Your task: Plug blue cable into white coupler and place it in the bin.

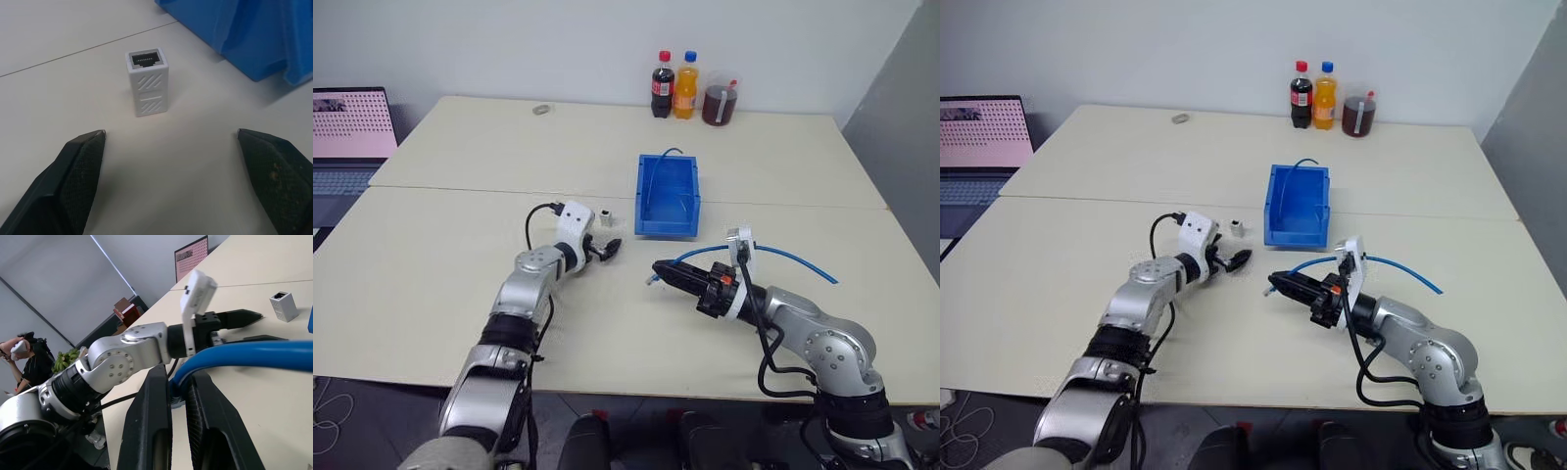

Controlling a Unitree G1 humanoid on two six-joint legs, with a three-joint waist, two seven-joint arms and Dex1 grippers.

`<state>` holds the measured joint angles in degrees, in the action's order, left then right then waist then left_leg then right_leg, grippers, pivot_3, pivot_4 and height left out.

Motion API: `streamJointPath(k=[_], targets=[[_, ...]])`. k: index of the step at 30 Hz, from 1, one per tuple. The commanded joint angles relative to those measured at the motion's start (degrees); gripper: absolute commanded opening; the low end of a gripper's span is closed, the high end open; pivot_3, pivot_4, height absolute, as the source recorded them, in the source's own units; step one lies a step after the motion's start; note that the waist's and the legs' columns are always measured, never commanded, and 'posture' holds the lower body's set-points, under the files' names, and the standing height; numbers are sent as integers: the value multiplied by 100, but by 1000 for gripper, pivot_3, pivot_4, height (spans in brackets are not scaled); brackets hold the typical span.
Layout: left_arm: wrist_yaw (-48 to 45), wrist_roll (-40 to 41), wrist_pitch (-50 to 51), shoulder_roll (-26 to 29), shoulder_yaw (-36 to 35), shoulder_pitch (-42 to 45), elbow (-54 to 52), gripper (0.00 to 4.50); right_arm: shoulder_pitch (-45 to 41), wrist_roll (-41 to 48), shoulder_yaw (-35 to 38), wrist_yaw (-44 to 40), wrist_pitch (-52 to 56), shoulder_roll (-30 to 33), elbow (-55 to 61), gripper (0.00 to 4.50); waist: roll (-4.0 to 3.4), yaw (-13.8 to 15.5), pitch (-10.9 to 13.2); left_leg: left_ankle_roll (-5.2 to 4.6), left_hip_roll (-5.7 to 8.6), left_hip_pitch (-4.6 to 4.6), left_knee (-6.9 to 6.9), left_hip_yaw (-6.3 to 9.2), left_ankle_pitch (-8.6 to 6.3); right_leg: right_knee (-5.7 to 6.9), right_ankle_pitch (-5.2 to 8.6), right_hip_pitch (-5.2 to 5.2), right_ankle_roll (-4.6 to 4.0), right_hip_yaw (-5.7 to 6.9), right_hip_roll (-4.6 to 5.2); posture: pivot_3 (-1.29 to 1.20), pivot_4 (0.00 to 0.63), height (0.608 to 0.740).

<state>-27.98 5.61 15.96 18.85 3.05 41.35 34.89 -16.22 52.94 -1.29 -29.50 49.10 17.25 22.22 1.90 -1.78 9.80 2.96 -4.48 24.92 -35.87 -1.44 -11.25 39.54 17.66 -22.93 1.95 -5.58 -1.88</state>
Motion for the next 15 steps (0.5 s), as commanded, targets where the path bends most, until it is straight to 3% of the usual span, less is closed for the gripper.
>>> streamJointPath(k=[1,7,10,15], targets=[[229,-159,-512,-167,-78,550,830,4500,-20,49,70,33,-95,-51,181,108,0,2,0,0,0,0,0,0,0,1,0,0,0,0,0,0,150,740],[213,-172,-864,-404,-205,1111,1911,4500,2,9,53,74,-108,-64,212,108,0,2,0,0,1,1,-3,-1,0,1,0,0,2,1,0,0,150,740],[201,-149,-956,-457,-274,1267,2199,4103,23,-1,40,87,-114,-65,230,108,0,6,0,0,1,1,-3,0,0,3,0,0,1,2,0,0,150,740],[201,-192,-1025,-475,-330,1372,2423,2993,47,-27,10,96,-119,-64,253,108,0,6,0,1,1,1,-4,0,1,7,0,0,1,2,0,0,150,740]])
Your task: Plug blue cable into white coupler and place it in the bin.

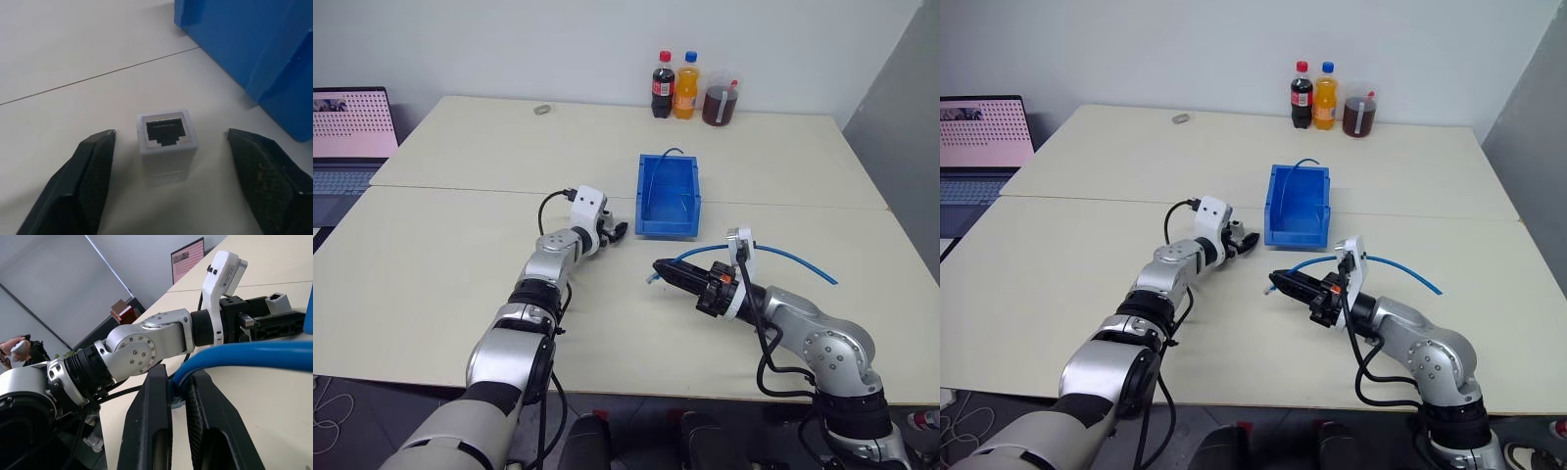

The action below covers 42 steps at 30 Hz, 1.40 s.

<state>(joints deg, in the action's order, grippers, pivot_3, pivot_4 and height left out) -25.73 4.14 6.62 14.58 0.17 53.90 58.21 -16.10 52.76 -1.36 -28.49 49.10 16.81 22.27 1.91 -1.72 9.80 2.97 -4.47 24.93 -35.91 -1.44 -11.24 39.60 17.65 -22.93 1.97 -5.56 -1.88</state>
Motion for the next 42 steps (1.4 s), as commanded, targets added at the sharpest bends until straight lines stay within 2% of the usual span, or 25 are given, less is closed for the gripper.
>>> streamJointPath(k=[1,8,9,10,11,16,19,24,28,32,37,42], targets=[[-22,-53,-93,-51,-49,121,112,2805,38,-11,14,-3,-119,-19,251,108,0,0,0,0,0,0,0,0,0,0,0,0,0,0,0,0,150,740],[-38,-89,-84,-54,-76,40,103,1339,30,-81,-20,-3,-151,-31,222,107,0,0,0,1,0,0,-3,0,0,5,0,0,0,0,0,0,150,740],[-49,-90,-80,-51,-75,24,88,1259,27,-93,-24,-5,-154,-31,217,107,0,0,0,1,0,0,-4,0,0,6,0,0,0,0,0,0,150,740],[-59,-92,-77,-44,-74,6,71,937,26,-109,-28,-7,-158,-33,213,107,0,0,0,1,0,0,-4,0,0,7,0,0,0,0,0,0,150,740],[-86,-90,-68,-31,-72,-30,34,838,25,-130,-31,0,-161,-31,207,107,0,0,0,1,0,0,-4,0,0,8,0,0,0,0,0,0,150,740],[-627,-237,-220,154,213,-529,-594,807,52,-200,34,60,-147,0,204,107,0,-12,-1,1,0,-3,-5,-1,0,13,-1,0,-2,-2,0,0,150,740],[-1484,-63,-5,407,439,-1297,-1877,807,118,-290,106,32,-217,158,368,107,-2,-27,-2,2,0,-8,-4,-4,1,26,-4,-1,-9,-5,0,0,150,740],[-3007,546,726,997,857,-2325,-4211,806,298,-714,-45,-274,-431,774,827,107,-5,-17,-3,3,-4,-7,-5,-6,1,35,-11,-9,-34,-4,2,0,150,740],[-3988,726,1002,1504,1280,-2722,-5219,806,398,-1095,-257,-566,-670,1192,1071,107,-4,-12,-2,2,-2,-6,-7,-3,1,39,-6,-14,-24,-3,2,0,150,740],[-4621,431,741,1881,1826,-2789,-5242,806,292,-1692,-673,-869,-1128,1403,1038,107,-5,-16,-3,1,-3,-10,-8,-4,1,39,4,-14,-7,-8,0,0,150,740],[-4774,200,433,1786,2105,-2626,-4798,806,-100,-2473,-1307,-1240,-1780,1331,500,106,-5,-14,-4,-1,-4,-11,-17,-4,2,40,4,-13,-5,-10,-4,0,150,740],[-4764,69,192,1609,2162,-2481,-4448,806,-533,-2844,-1668,-1544,-2076,1074,-73,104,-3,13,-7,-1,-3,-10,-19,-5,2,39,3,-11,-5,-9,-3,0,150,740]])
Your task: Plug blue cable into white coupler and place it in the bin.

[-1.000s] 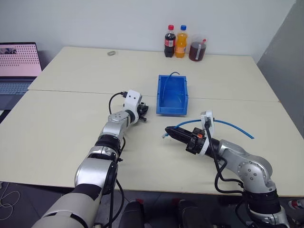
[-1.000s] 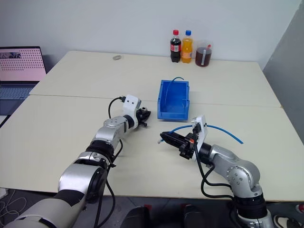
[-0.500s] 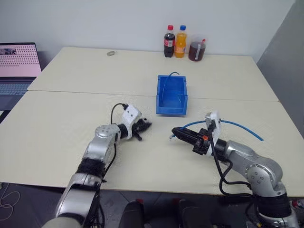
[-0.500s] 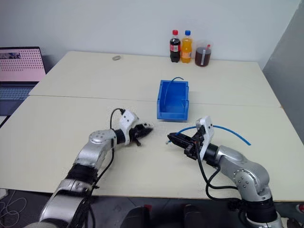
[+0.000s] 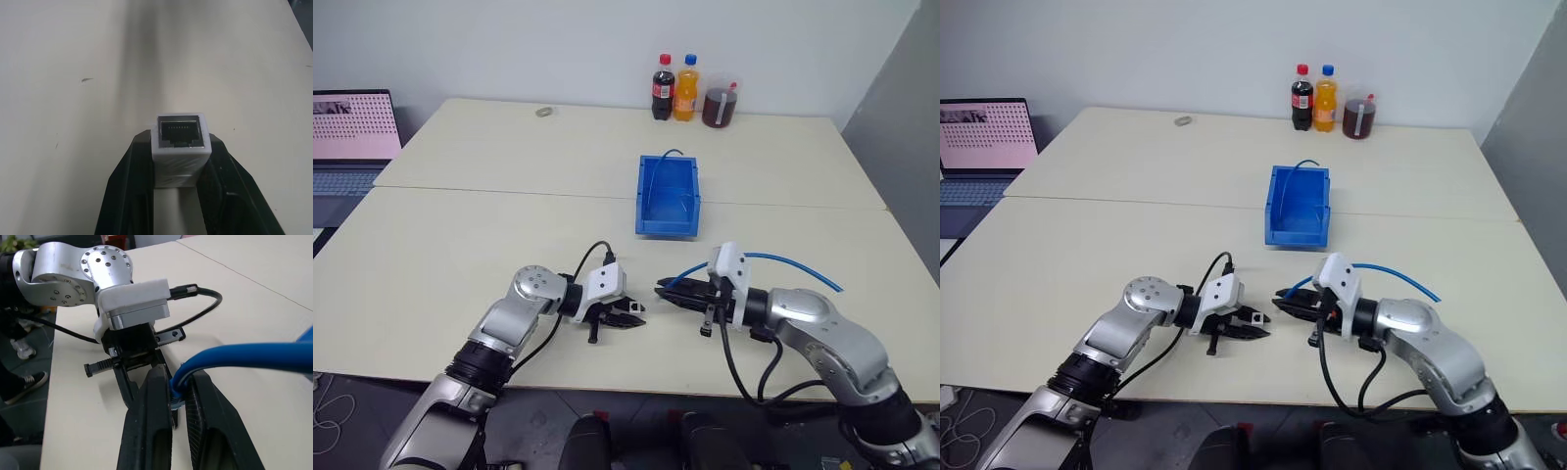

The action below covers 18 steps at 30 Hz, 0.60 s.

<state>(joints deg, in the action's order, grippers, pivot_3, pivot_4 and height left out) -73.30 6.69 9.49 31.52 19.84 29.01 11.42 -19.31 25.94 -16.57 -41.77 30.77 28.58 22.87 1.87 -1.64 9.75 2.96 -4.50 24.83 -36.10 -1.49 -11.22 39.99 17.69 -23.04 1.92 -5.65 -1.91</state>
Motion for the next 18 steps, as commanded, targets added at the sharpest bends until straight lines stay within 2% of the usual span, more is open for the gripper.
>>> streamJointPath(k=[1,10,18], targets=[[-8,-203,-124,-101,194,22,263,806,-269,-212,-211,-266,-252,-150,-226,103,0,8,-1,0,0,0,0,0,0,0,0,2,0,0,0,0,150,740],[-22,-214,-169,-80,175,-33,250,806,-427,-702,-578,-456,-408,-464,-790,99,0,12,-3,0,0,-1,-5,3,0,3,-1,6,0,2,1,0,150,740],[-36,-228,-181,-76,186,-27,274,806,-443,-988,-579,-534,-583,-577,-1113,98,-1,9,-5,0,0,-3,-5,3,0,3,-1,8,0,3,1,0,150,740]])
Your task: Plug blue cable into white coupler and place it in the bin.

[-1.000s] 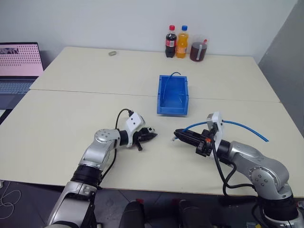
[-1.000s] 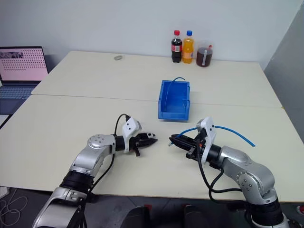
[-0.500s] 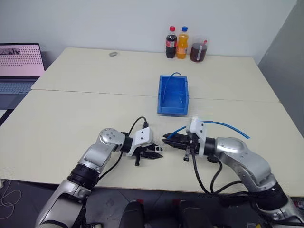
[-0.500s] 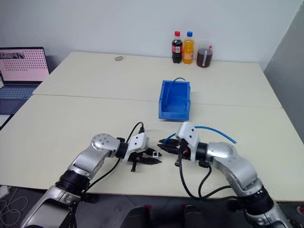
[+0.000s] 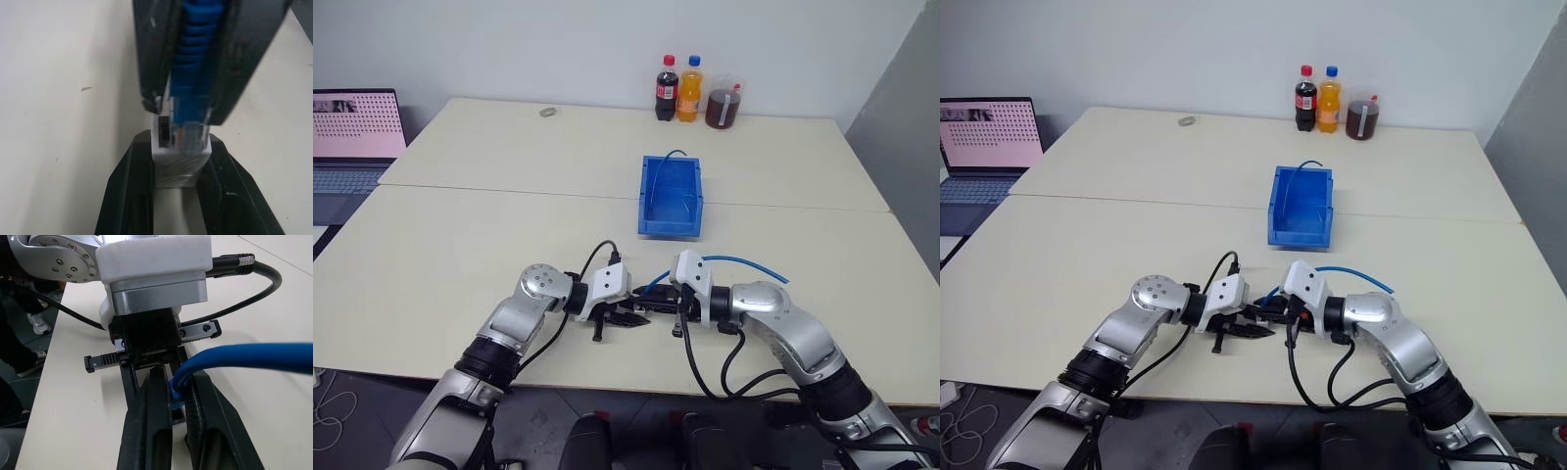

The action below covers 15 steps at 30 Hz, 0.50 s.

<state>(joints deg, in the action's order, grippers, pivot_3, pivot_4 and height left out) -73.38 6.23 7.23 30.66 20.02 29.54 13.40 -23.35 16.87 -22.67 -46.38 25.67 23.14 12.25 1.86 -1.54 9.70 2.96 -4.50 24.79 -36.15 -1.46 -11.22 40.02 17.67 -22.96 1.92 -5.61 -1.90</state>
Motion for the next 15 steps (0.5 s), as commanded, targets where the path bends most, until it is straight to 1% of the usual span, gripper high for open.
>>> streamJointPath(k=[1,7,15], targets=[[-27,-186,39,11,167,-78,86,806,-41,-79,51,-82,-57,-29,-71,98,-1,0,-1,0,0,-1,0,0,0,0,0,1,0,0,0,0,150,740],[-6,-200,21,32,148,-100,92,806,22,-98,51,-226,27,113,-33,96,-1,-4,-2,0,0,-13,0,1,0,0,0,16,0,1,0,0,150,740],[-16,-205,21,37,140,-121,70,806,-10,-219,23,-209,70,106,-170,92,-1,-14,-2,0,-1,-41,1,1,0,-3,1,45,0,1,0,0,150,740]])
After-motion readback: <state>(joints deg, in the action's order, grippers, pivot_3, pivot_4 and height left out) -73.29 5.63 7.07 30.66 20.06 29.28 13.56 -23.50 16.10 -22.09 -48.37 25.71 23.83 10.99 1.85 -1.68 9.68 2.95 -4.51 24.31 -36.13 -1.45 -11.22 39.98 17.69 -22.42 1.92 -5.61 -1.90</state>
